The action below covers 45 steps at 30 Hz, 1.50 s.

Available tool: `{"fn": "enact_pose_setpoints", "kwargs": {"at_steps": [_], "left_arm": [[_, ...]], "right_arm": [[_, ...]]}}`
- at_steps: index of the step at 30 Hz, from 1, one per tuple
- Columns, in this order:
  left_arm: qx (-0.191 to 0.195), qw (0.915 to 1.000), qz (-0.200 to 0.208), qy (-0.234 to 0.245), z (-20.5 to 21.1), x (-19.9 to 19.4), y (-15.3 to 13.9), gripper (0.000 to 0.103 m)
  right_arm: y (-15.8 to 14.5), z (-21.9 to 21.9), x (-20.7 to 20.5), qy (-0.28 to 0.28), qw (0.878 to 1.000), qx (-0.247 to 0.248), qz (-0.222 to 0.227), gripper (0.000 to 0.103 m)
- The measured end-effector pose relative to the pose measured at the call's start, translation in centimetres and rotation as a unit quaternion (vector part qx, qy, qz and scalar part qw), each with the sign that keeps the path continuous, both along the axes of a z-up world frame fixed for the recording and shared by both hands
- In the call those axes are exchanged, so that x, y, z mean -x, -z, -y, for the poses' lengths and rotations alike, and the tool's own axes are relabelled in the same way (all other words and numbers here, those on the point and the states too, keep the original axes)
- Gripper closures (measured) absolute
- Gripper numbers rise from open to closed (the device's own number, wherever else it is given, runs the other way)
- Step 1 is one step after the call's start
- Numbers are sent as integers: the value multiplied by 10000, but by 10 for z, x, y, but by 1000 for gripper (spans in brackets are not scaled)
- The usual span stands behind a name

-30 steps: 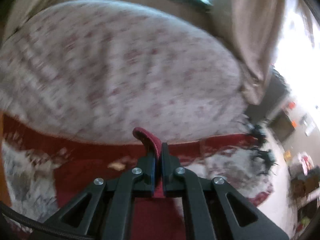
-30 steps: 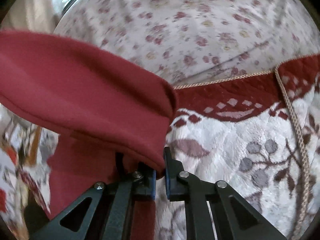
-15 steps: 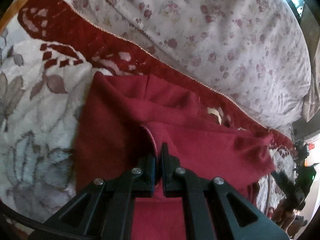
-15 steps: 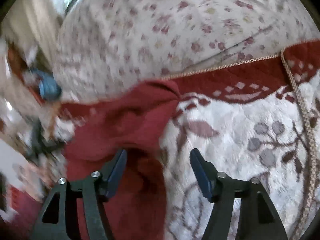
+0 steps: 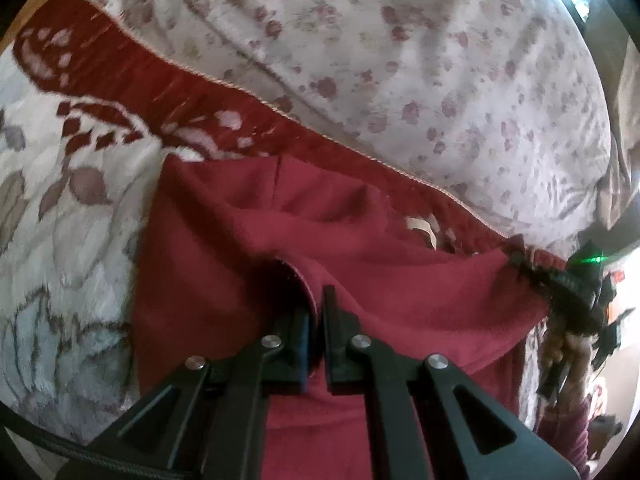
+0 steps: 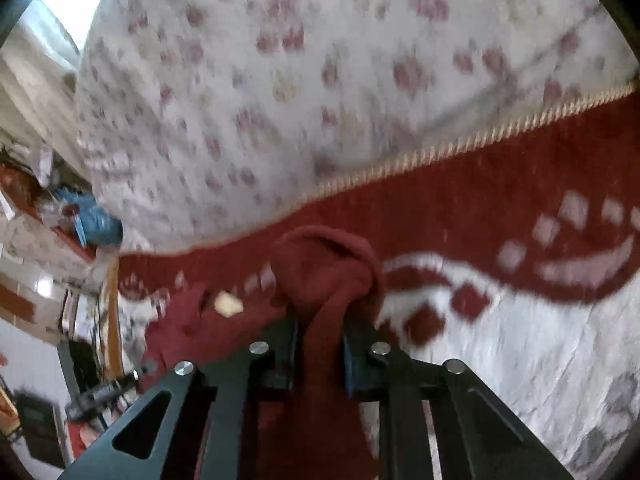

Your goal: Fold small clothes

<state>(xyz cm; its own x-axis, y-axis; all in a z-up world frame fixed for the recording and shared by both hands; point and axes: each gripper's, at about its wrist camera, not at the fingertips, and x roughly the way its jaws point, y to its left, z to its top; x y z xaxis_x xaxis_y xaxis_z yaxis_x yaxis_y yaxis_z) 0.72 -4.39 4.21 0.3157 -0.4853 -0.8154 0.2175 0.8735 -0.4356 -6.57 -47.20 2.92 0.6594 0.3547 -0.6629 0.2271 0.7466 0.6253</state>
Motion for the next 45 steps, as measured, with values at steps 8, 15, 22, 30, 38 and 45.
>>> {"fn": "enact_pose_setpoints", "kwargs": {"at_steps": [8,15,22,30,38,45], "left_arm": [[-95,9999,-96,43,0,1,6,95],[27,10000,12,26,-1,6,4,68],[-32,9984,534,-194,-10,41,-23,35],[-158,9978,494,-423,-39,106,-33,35],[-390,9962,591,-505,-55,145,-28,33],[-590,9953,552,-532,-59,172,-20,32]], "right_arm": [[-1,-5,33,322,9980,501,-225,86],[-31,-4,69,274,9950,955,-133,42],[-33,-43,113,-344,9911,1268,-222,34],[-16,-63,101,-421,9775,2057,-199,91],[-21,-30,135,-45,9862,1630,-294,102],[-40,-73,205,-867,9766,1947,-289,29]]}}
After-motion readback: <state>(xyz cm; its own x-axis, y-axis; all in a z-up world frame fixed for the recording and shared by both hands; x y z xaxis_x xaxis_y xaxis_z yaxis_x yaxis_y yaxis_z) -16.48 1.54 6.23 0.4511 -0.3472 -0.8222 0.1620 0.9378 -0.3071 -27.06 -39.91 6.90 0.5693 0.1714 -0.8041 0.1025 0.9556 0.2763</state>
